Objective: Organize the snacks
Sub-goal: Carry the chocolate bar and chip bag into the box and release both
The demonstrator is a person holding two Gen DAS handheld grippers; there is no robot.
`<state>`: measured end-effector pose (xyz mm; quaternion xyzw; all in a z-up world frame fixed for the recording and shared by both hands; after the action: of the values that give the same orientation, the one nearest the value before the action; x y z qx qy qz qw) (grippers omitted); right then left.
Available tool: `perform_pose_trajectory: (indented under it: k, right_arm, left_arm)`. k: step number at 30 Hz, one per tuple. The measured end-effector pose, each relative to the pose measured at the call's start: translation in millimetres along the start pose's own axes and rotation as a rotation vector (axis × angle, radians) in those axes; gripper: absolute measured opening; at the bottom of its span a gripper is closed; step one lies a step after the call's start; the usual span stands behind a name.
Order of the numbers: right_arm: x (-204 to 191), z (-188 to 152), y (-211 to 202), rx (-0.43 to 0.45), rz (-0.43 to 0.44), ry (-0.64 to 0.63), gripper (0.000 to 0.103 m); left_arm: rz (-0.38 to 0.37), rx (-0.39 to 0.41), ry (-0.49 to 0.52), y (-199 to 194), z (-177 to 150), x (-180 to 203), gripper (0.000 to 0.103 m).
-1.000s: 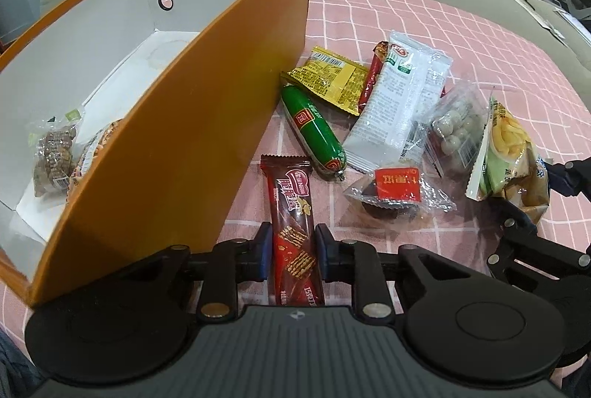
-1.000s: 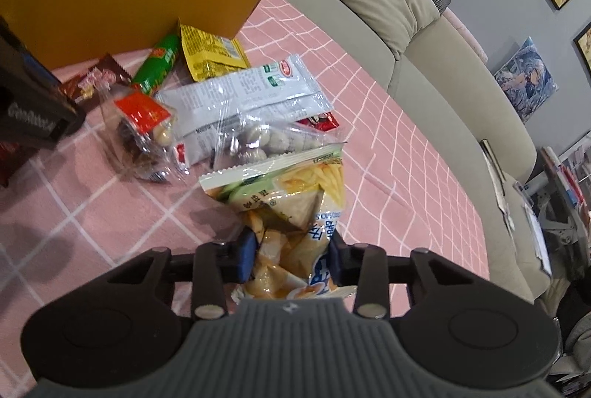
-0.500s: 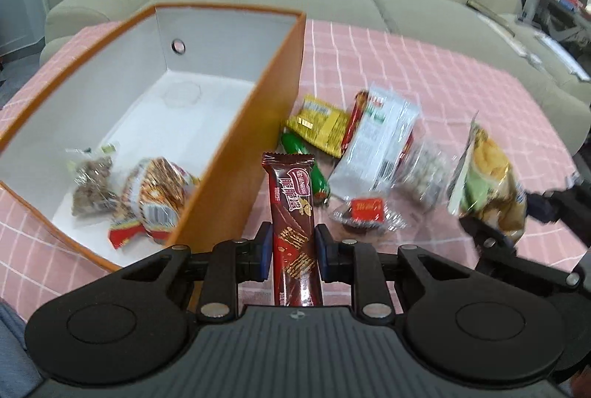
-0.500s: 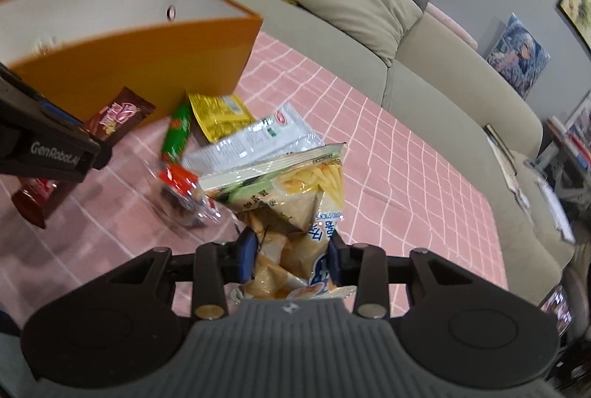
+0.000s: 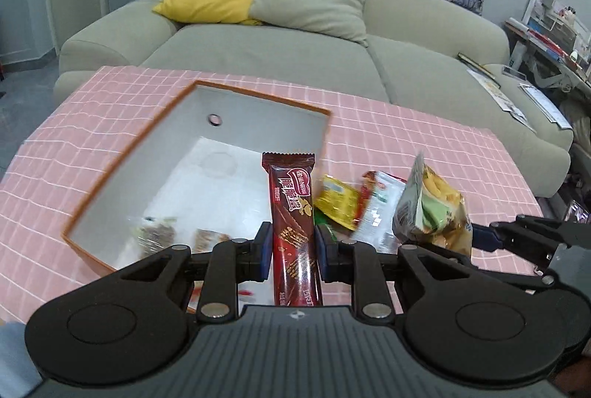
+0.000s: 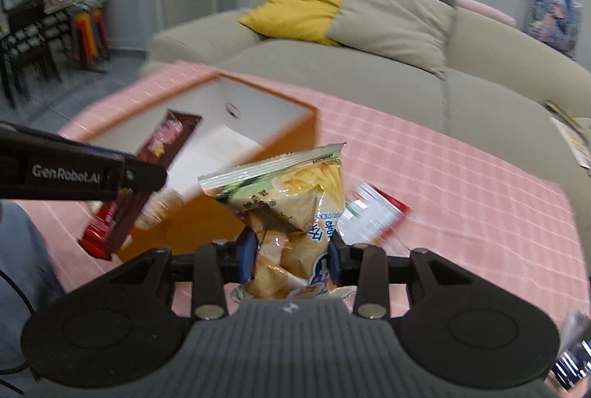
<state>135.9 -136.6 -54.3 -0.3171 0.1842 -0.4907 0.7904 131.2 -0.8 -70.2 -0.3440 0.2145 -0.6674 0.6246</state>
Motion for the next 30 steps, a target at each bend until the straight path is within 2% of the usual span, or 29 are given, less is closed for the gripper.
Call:
perform_pose_trajectory:
  k: [5, 8, 12, 15, 21, 26, 30]
  right_arm:
    - [-40, 43, 11, -0.001, 0.135, -0.038, 0.036]
    - [-64, 68, 25, 0.011, 0.149, -0.122, 0.036]
    - [-92, 88, 62, -0.034, 0.175, -0.221, 0.036]
    - [-109, 90, 93, -0.088, 0.174, -0.300, 0.036]
    - [-123, 78, 148, -0.193, 0.174, -0.489, 0.036]
    - [-125, 64, 180, -0.283, 0.179, -0.539, 0.036]
    - [-132, 47, 188, -0.357, 0.205, -0.571, 0.036]
  left_arm:
    - [0.023, -0.040, 0.007, -6, 30, -43, 0.026]
    - [0.020, -0.078, -0.014, 2, 44, -68, 0.026]
    - [-0.010, -0.160, -0.094, 28, 53, -96, 0.026]
    - [-0.048, -0.198, -0.132, 53, 55, -107, 0.026]
    - [-0.079, -0.306, -0.177, 105, 38, -126, 0.026]
    - [-0.070, -0.390, -0.203, 134, 18, -135, 0.026]
    - [-0.050, -0.455, -0.206, 144, 6, -141, 0.026]
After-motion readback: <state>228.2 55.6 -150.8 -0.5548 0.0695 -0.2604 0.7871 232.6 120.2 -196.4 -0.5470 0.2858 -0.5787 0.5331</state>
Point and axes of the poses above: each gripper's, at about its wrist camera, not at the fingertips, and y roughly the way its jaws point, x to its right, z to its top, the point moved 10 cm from there along y, roughly the way its jaws point, and after that the axes turned 7 degrees about -z, right-handed, at the moved point
